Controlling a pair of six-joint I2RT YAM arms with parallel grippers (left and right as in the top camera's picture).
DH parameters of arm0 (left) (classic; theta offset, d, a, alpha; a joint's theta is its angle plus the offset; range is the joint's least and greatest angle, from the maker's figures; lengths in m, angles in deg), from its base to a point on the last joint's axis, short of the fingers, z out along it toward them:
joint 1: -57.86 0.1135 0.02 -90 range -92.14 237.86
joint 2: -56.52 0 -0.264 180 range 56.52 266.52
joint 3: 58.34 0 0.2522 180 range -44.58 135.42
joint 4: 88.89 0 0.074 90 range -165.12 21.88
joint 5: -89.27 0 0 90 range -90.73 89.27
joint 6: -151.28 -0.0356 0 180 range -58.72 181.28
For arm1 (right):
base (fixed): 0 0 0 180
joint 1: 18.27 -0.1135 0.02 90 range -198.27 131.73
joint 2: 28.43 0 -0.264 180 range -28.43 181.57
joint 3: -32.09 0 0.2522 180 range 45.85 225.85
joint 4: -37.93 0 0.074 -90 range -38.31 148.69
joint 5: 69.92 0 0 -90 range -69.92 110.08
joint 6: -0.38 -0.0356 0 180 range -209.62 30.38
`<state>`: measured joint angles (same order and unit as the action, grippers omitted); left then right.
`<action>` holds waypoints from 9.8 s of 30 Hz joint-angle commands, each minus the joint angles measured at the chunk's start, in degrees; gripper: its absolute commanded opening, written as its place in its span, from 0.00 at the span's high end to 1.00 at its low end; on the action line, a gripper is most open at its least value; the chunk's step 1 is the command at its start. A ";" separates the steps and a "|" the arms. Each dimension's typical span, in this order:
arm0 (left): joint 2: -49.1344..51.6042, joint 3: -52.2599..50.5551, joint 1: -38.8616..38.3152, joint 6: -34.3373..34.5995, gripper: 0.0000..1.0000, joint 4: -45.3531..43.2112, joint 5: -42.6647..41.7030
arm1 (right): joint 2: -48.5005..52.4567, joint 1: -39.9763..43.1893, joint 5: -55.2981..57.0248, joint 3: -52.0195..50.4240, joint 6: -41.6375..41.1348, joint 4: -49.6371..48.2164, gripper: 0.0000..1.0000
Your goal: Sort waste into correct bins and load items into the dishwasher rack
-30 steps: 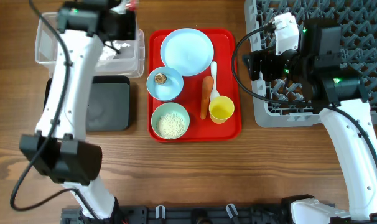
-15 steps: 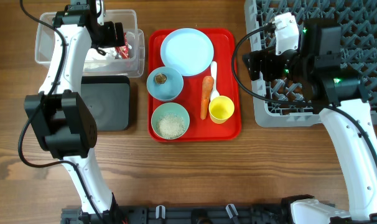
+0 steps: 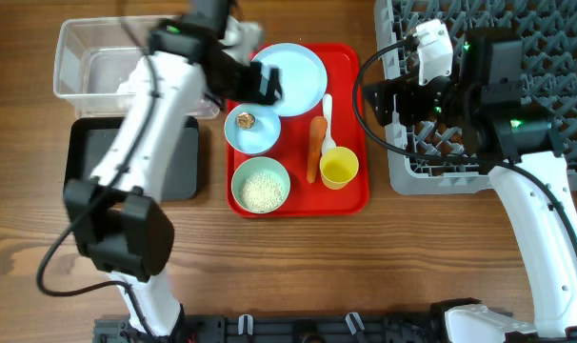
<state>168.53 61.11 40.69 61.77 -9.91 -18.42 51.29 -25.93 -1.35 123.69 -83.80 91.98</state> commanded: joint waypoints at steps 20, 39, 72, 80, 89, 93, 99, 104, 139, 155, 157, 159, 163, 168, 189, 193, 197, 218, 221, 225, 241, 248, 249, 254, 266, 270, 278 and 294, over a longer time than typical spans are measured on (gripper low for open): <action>1.49 -28.92 -10.47 9.44 0.71 -31.08 14.78 | 0.55 0.24 -1.55 1.27 -1.46 0.90 0.00; 1.22 -27.76 -10.40 8.94 0.96 -36.22 14.78 | 0.55 0.24 -1.27 1.27 -1.33 0.92 0.00; -24.70 -29.38 29.70 3.91 0.96 -1.36 -26.60 | 0.55 0.24 -0.48 1.27 -1.53 -3.63 0.00; -22.60 -38.77 44.94 -4.00 0.96 -9.73 -47.69 | 0.55 0.24 -0.48 1.27 -1.53 -3.50 0.00; -14.38 -48.15 51.87 -4.81 0.96 -20.61 -65.96 | 0.55 0.24 -0.46 1.27 -1.53 -3.61 0.00; -11.39 -48.33 51.84 -4.57 0.96 -23.96 -72.63 | 0.55 0.24 -0.46 1.27 -1.49 -3.54 0.00; -11.39 -48.33 51.84 -0.74 0.96 -23.82 -72.65 | 0.55 0.24 -0.46 1.27 -1.51 -3.56 0.00; -11.39 -48.33 51.87 8.81 0.96 -23.89 -72.63 | 0.55 0.24 -0.46 1.27 -1.51 -3.58 0.00; -11.39 -48.37 51.80 44.72 0.96 -28.70 -68.57 | 0.59 0.24 -0.44 1.27 -1.49 -1.79 0.00; -13.64 -47.50 47.87 35.69 0.96 -35.12 -46.75 | 0.59 0.24 -0.46 1.27 -1.55 -1.88 0.00; -16.24 -46.07 45.00 35.74 0.96 -35.87 -46.75 | 0.59 0.24 -0.46 1.27 -1.55 -1.90 0.00; -18.78 -43.95 42.27 35.76 0.96 -35.93 -46.75 | 0.59 0.24 -0.46 1.27 -1.51 -1.90 0.00; -25.83 -37.03 34.27 35.45 0.96 -38.45 -46.73 | 0.59 0.24 -0.46 1.27 -1.51 -1.90 0.00; -33.03 -32.26 22.05 33.11 0.96 -45.16 -38.73 | 0.59 0.24 -0.46 1.27 -1.51 -2.47 0.00; -24.26 -32.28 -14.32 -39.28 0.96 -25.68 5.73 | 0.59 0.24 -3.06 1.27 -2.75 -7.04 0.04; -24.24 -32.28 -16.00 -51.36 0.96 -21.81 5.55 | 0.59 0.24 -3.08 1.27 0.24 -7.04 0.05; -24.26 -32.26 -16.52 -54.34 0.96 -21.79 3.43 | 1.14 0.24 -3.10 1.27 0.87 -8.57 0.05; -27.58 -32.26 -20.59 -54.27 0.96 -22.08 5.79 | 16.35 -0.66 -29.20 1.27 -5.62 -1.57 0.35; -27.58 -32.26 -20.59 -54.07 0.96 -22.05 5.79 | 16.35 -1.57 -28.11 1.27 -5.31 -1.44 0.41; -27.58 -32.26 -20.59 -54.10 0.96 -22.08 5.79 | 16.46 -3.65 -26.53 1.27 -4.57 -1.38 0.42; -27.58 -32.26 -20.55 -54.07 0.77 -22.03 5.79 | 16.39 -6.23 -13.88 1.27 -15.41 -7.26 0.96; -27.58 -32.26 -20.55 -54.07 0.00 -22.05 5.79 | 16.37 -3.45 -14.21 1.29 -16.52 -10.34 0.96; -27.58 -32.26 -20.55 -54.07 0.00 -22.05 5.79 | 16.26 -3.04 -14.16 1.29 -16.52 -10.56 0.96; -27.58 -32.26 -20.55 -54.07 0.00 -22.05 5.79 | 13.81 0.15 -14.29 1.29 -16.50 -14.40 0.96; -27.58 -32.26 -20.55 -54.10 0.00 -21.86 5.77 | 10.75 6.14 27.89 1.29 -14.56 -22.77 0.96; -27.58 -32.26 -20.55 -54.07 0.00 -21.86 5.77 | 10.82 6.14 49.81 1.29 -9.09 -29.92 0.96; -27.58 -32.26 -20.55 -54.07 0.00 -21.86 5.79 | 16.33 6.58 64.78 1.29 19.12 -46.93 0.96; -27.58 -32.28 -20.55 -54.10 0.00 -21.86 5.77 | 35.87 6.91 70.82 1.29 52.61 -74.10 0.96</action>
<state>141.99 28.56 20.37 7.58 -31.71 -12.11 86.13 -19.55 69.66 124.59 -29.33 17.65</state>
